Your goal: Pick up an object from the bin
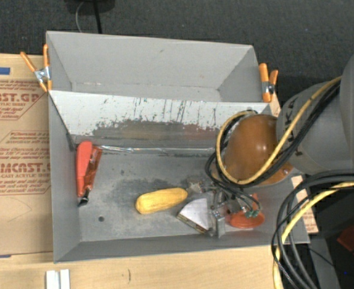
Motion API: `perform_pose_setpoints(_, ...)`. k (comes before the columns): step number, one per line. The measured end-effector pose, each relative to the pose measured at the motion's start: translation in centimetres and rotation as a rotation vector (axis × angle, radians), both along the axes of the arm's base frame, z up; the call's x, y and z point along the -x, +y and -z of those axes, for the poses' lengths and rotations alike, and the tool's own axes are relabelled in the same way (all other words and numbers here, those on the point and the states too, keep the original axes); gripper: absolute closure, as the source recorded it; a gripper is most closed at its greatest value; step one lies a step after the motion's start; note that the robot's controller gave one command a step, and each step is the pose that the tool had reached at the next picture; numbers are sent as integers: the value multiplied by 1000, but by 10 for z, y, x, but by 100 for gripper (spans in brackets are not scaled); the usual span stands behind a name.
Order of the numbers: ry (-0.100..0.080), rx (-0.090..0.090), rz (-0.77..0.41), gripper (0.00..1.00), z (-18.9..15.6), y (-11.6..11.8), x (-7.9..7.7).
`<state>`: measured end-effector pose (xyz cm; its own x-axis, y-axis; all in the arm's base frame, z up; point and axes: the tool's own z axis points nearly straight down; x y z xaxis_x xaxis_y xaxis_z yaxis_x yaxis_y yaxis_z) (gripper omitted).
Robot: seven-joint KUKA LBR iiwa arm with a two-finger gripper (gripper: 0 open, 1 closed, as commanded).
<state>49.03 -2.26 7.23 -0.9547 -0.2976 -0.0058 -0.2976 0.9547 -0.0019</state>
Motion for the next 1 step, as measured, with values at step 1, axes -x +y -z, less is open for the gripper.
perform_pose_setpoints(1,4,-3,114,100,2,44,-6)
